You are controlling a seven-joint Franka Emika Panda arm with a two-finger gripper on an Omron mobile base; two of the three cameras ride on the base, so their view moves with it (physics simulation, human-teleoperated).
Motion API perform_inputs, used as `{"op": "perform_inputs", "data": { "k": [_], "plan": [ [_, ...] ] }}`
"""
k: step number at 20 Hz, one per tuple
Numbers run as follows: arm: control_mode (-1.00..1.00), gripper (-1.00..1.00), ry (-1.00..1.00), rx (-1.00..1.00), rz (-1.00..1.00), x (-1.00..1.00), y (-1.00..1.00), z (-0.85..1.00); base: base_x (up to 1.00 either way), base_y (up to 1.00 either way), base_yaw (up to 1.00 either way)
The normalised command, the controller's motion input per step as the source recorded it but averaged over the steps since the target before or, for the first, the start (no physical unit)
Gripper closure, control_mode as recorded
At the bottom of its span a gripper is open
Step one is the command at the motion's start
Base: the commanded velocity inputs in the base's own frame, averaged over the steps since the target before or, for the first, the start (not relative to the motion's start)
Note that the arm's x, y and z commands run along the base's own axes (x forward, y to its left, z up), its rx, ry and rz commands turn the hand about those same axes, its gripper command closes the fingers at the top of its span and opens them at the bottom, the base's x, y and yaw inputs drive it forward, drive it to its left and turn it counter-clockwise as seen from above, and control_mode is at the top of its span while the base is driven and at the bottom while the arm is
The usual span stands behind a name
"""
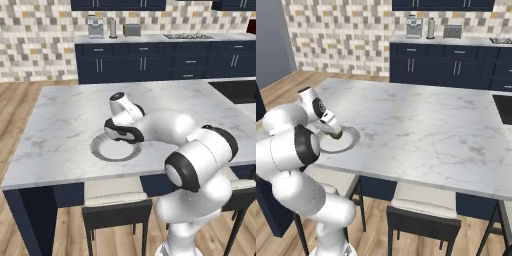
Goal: Take the cheese, fish, and potato from the fridge and place them on the plate on the dining counter to create an appetizer plate.
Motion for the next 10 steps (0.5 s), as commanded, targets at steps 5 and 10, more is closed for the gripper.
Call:
{"op": "perform_inputs", "data": {
  "k": [5,10],
  "plan": [
    [-1.00,1.00,0.00,0.00,0.00,0.56,0.00,-0.31,0.00,0.00,0.00],
    [-1.00,1.00,0.00,0.00,0.00,0.61,0.00,-0.35,0.00,0.00,0.00]
  ]
}}
